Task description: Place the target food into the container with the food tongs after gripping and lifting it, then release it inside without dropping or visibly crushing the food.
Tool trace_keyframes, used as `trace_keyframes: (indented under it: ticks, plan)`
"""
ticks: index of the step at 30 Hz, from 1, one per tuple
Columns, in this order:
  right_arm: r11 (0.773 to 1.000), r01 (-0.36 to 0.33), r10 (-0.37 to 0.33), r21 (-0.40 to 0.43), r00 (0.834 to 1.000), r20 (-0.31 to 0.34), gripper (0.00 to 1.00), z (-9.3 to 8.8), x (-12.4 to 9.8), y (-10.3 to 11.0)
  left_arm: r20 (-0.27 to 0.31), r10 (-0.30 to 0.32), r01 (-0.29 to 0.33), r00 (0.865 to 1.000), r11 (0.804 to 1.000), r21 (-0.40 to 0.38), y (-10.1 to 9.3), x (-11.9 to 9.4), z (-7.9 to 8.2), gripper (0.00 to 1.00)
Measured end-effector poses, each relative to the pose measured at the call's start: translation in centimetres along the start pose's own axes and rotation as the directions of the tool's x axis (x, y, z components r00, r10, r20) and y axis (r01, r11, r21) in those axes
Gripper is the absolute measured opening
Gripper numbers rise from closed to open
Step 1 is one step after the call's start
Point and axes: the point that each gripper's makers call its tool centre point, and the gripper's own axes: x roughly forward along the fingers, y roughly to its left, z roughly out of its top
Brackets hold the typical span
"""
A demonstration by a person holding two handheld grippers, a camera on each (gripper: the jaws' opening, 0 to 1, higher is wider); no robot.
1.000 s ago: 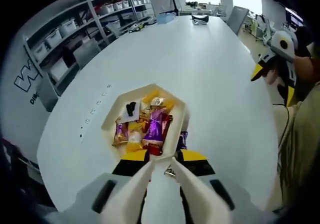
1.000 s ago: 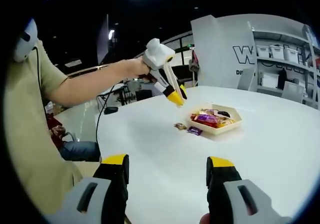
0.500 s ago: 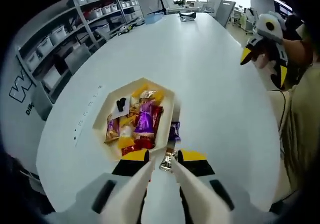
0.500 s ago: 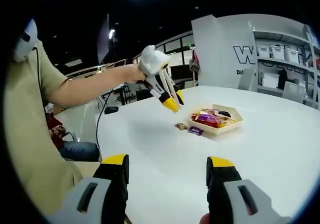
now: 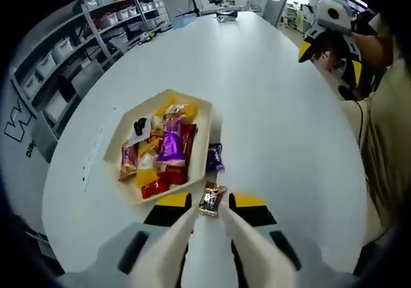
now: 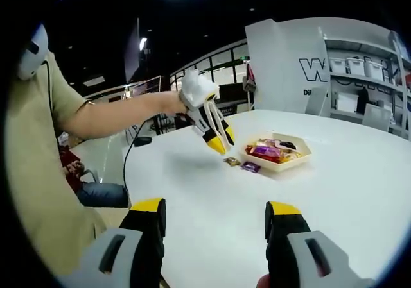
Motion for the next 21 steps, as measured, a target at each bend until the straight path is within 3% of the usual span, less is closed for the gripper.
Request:
trace_keyframes:
  ticks: [5, 21]
  plan:
    - [1.000, 0.002, -0.002, 0.002, 1.000, 0.000, 0.61, 0.0, -0.1, 0.0, -0.007, -0.009, 0.009, 1.000, 1.000, -0.008, 0.0, 0.6, -0.7, 0.22]
    - [1.000, 0.002, -0.002, 0.006, 1.000, -0.003, 0.61, -0.2, 0.0, -0.1, 0.008, -0.023, 0.022, 1.000, 0.999, 0.024, 0.0, 1.6, -0.5, 0.22]
